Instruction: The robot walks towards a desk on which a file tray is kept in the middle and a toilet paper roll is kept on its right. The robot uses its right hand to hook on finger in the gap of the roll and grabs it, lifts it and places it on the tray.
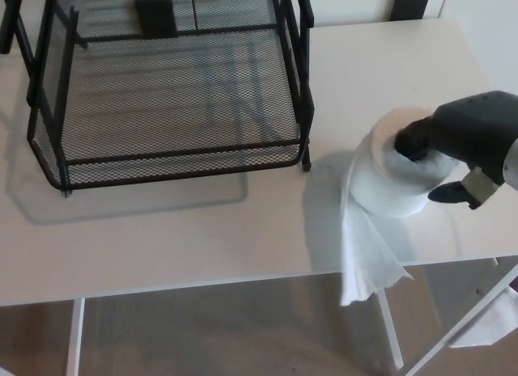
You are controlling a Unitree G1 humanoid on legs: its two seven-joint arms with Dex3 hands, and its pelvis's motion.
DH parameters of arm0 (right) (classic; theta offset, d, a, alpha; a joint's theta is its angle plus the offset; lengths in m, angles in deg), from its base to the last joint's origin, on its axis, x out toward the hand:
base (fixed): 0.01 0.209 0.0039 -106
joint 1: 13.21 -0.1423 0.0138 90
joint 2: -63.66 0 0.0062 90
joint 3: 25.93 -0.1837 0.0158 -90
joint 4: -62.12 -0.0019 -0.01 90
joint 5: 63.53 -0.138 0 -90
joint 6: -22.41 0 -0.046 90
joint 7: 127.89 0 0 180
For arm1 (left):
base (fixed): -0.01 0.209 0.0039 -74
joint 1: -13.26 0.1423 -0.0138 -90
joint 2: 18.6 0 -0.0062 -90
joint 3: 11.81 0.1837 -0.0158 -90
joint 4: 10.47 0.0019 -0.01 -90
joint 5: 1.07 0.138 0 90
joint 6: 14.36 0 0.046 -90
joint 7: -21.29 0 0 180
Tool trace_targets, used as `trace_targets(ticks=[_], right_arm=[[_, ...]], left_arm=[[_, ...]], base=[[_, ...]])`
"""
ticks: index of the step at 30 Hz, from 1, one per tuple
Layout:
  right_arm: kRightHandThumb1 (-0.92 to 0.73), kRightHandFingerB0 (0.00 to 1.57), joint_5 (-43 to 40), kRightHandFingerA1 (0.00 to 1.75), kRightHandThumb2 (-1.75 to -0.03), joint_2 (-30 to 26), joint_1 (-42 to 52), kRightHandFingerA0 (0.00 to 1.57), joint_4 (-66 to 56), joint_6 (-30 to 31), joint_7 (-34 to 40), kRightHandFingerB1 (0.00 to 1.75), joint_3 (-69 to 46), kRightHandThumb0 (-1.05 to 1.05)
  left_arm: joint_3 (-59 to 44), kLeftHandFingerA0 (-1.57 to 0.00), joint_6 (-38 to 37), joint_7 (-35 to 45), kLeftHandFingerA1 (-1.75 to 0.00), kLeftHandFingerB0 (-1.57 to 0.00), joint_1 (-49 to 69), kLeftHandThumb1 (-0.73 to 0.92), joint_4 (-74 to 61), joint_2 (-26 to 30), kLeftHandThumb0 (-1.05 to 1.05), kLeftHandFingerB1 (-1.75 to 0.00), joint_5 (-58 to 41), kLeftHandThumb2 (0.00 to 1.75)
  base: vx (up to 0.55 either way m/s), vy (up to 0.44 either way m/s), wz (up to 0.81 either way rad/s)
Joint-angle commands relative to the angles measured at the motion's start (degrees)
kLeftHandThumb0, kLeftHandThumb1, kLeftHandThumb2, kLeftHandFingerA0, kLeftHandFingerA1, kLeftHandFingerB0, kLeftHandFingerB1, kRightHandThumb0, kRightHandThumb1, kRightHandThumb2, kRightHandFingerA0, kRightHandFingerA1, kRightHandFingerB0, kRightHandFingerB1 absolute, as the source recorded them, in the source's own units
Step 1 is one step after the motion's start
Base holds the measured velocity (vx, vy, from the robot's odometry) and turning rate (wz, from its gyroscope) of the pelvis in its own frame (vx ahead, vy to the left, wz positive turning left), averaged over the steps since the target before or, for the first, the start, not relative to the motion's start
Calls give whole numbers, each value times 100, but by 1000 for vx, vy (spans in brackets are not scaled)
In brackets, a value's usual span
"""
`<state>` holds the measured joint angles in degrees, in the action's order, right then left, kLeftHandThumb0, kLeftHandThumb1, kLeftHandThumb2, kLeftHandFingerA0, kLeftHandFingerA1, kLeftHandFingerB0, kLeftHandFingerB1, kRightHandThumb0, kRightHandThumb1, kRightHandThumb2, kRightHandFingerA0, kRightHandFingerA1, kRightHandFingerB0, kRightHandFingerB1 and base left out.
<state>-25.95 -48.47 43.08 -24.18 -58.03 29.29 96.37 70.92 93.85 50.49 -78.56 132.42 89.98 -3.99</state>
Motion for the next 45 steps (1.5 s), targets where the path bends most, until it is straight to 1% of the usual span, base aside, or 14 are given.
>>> trace_targets(ticks=[1, 2, 3, 4, 5, 6, 7, 8, 9, 10, 11, 25, 45], right_arm=[[-59, 94, 1046, 171, -61, 20, 428, 90, 455, -974, 1981, 66, 205, -39], [-59, 94, 1032, 171, -61, 43, 451, 90, 472, -976, 2060, 66, 184, -39], [-61, 92, 1032, 173, -60, 57, 451, 90, 486, -943, 2073, 68, 178, -34], [-61, 92, 1038, 173, -60, 53, 440, 90, 492, -953, 2081, 68, 176, -34], [-61, 94, 1037, 171, -61, 68, 445, 90, 529, -951, 2141, 65, 163, -32], [-60, 95, 884, 167, -62, 126, 491, 91, 617, -1052, 2270, 65, 72, -30], [-62, 93, 888, 155, -64, 168, 543, 92, 637, -966, 2321, 66, 50, -28], [-63, 92, 846, 154, -64, 202, 569, 90, 656, -911, 2297, 64, 8, -28], [-63, 92, 827, 154, -64, 212, 571, 90, 667, -910, 2288, 64, -8, -28], [-66, 91, 746, 151, -59, 244, 592, 91, 669, -893, 2240, 63, -55, -29], [-65, 91, 676, 151, -63, 285, 625, 90, 755, -953, 2357, 62, -116, -28], [-65, 91, 823, 151, -63, 478, 618, 90, 1125, -1280, 2594, 62, -247, -28], [-65, 91, 952, 151, -63, 615, 640, 90, 1397, -1513, 2675, 62, -330, -28]], left_arm=[[14, -30, -473, -27, -77, -22, 10, 74, 204, -16, -94, -69, 69, 124], [6, -30, -450, -15, -77, -22, 21, 74, 178, -13, -94, -69, 59, 124], [-49, -25, -355, -39, -81, -23, -39, 92, 266, -44, -96, -71, 10, 72], [-52, -25, -359, -40, -81, -23, -45, 92, 273, -52, -96, -71, 8, 72], [-14, -19, -405, -49, -79, -20, -58, 92, 285, -58, -95, -70, 46, 73], [67, -24, -540, -59, -74, -21, -56, 74, 303, -46, -95, -68, 134, 124], [83, -30, -620, -47, -78, -26, -40, 72, 290, -49, -99, -71, 148, 105], [91, -36, -727, -26, -79, -27, -19, 71, 257, -55, -91, -70, 151, 123], [93, -36, -764, -20, -79, -27, -14, 71, 250, -56, -91, -70, 150, 123], [71, -35, -740, -6, -80, -30, 7, 71, 201, -59, -99, -72, 120, 107], [65, -35, -745, -4, -80, -30, 4, 71, 205, -59, -99, -72, 111, 107], [78, -35, -863, -12, -80, -30, -15, 71, 348, -34, -99, -72, 112, 107], [117, -35, -964, -35, -80, -30, 15, 71, 505, -56, -99, -72, 109, 107]], base=[[0, 0, 0], [0, 0, 0], [0, 0, 0], [0, 0, 0], [0, 0, 0], [0, 0, 0], [0, 0, 0], [0, 0, 0], [0, 0, 0], [0, 0, 0], [0, 0, 0], [0, 0, 0], [0, 0, 0]])
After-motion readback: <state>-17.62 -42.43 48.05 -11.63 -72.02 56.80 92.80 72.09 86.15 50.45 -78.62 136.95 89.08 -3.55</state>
